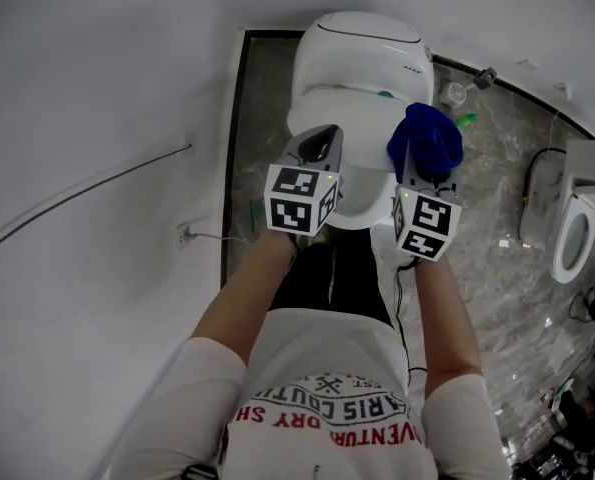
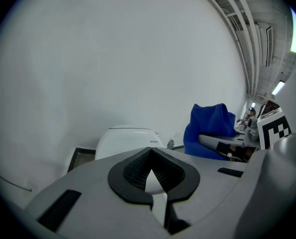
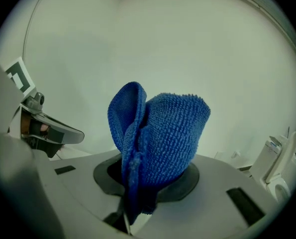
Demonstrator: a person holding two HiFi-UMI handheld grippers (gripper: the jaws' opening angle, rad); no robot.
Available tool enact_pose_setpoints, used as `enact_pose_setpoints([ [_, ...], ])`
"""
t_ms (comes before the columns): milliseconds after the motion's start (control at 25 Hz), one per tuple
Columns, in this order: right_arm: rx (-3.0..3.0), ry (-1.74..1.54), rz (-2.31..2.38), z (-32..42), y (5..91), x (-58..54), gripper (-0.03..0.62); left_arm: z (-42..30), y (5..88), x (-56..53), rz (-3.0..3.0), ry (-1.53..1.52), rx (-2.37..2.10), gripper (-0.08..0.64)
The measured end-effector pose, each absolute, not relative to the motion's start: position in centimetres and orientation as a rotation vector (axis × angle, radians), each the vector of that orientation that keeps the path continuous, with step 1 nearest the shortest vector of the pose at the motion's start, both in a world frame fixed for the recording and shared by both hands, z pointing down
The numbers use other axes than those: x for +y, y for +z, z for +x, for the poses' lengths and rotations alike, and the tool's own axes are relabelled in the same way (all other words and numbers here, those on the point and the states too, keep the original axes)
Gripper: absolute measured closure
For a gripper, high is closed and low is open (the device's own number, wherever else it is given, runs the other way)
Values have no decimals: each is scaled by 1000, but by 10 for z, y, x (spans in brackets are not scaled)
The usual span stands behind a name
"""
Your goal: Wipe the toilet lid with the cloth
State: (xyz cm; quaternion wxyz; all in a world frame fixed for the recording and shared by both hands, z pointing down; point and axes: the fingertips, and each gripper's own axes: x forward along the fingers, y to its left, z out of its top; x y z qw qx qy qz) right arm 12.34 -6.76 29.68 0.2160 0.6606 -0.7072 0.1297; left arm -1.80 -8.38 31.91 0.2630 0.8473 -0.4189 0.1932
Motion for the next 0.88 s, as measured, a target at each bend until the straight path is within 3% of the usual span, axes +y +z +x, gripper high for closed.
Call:
enact_pose_setpoints([
  [880, -1882, 640, 1736, 108, 405, 45, 499, -38, 432, 34, 2163, 640, -1024, 554],
])
